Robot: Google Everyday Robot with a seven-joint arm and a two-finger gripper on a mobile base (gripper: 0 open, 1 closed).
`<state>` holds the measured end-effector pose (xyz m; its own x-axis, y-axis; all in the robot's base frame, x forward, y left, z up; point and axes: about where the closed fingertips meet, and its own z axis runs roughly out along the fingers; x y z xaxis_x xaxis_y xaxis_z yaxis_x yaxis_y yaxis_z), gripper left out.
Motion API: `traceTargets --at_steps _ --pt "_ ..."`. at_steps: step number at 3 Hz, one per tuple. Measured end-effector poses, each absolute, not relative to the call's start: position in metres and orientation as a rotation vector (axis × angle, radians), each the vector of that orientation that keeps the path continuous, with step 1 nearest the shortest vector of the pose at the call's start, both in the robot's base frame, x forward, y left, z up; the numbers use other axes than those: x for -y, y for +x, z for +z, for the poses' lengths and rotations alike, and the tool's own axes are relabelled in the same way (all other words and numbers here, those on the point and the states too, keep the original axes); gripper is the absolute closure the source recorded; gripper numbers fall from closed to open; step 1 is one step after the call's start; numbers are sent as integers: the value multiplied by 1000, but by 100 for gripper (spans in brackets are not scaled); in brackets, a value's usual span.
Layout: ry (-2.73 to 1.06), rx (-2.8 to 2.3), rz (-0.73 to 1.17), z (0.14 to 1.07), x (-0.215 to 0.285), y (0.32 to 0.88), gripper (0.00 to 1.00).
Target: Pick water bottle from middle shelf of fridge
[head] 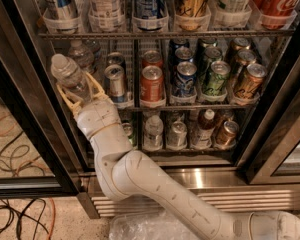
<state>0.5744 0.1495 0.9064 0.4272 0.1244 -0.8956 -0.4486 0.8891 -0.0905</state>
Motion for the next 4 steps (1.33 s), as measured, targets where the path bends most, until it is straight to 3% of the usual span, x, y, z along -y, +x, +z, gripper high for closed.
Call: traceTargets --at_steps 2,4 --pt "-422 -1038 387 925 -147 543 100" --pt "-533 -1119 373 904 -109 507 100"
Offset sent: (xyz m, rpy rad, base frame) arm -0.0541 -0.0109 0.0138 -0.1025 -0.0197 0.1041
